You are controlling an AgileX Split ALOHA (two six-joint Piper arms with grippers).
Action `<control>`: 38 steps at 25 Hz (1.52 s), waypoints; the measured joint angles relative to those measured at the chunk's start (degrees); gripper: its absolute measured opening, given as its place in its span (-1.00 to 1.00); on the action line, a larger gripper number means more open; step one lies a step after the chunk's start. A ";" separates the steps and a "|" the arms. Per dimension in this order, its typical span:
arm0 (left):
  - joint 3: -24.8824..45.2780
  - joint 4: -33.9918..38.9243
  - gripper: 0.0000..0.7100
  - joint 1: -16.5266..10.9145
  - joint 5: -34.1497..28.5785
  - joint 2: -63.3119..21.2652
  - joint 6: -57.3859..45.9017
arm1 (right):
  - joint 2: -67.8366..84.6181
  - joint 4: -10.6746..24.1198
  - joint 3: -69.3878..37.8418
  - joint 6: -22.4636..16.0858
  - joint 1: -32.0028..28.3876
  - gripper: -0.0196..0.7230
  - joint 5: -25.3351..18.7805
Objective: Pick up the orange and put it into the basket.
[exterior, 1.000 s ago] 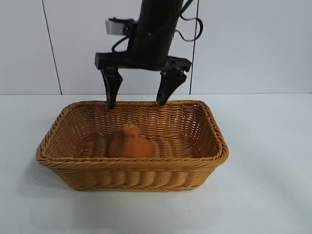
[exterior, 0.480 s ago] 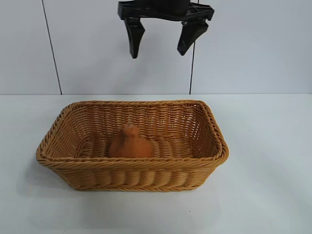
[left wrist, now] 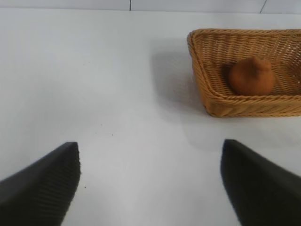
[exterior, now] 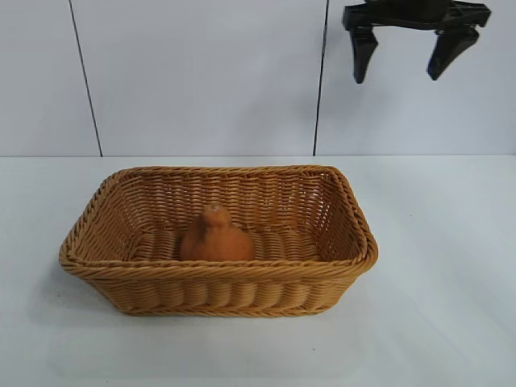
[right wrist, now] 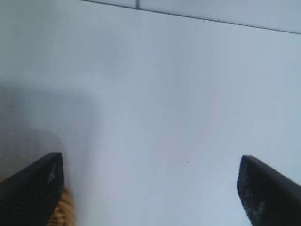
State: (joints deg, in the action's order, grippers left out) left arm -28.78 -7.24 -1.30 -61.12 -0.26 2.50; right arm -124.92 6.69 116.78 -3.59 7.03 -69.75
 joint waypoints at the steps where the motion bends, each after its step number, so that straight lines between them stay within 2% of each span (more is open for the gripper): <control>1: 0.00 0.00 0.64 0.00 0.00 0.00 0.00 | 0.07 0.00 -1.09 0.00 -0.07 0.92 -0.05; 8: 0.00 0.00 0.64 0.00 0.00 0.00 0.00 | 6.36 0.06 -16.27 0.20 -0.07 0.92 -0.05; 17: 0.00 0.00 0.64 0.00 0.00 0.00 0.00 | 29.62 0.23 -46.02 0.94 -0.07 0.92 -0.09; 23: 0.00 0.00 0.64 0.00 0.00 0.00 0.00 | 47.66 -3.48 -66.00 1.11 -0.07 0.92 -0.11; 25: 0.00 0.00 0.64 0.00 0.05 0.00 0.00 | 53.51 -4.25 -72.31 1.11 -0.07 0.92 1.26; 30: 0.00 0.00 0.64 0.00 0.06 0.00 0.00 | 68.57 -4.52 -83.81 1.31 -0.07 0.92 8.97; 33: 0.00 0.00 0.64 0.00 0.06 0.00 0.00 | 77.16 -5.16 -87.88 1.54 -0.07 0.92 10.07; 38: 0.00 0.00 0.64 0.00 0.06 0.00 0.00 | 90.45 -5.91 -88.40 1.96 -0.07 0.92 11.17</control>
State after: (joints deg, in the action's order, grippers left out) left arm -28.78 -7.24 -1.30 -61.06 -0.26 2.50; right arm -34.47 0.78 28.39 -1.63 6.96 -58.58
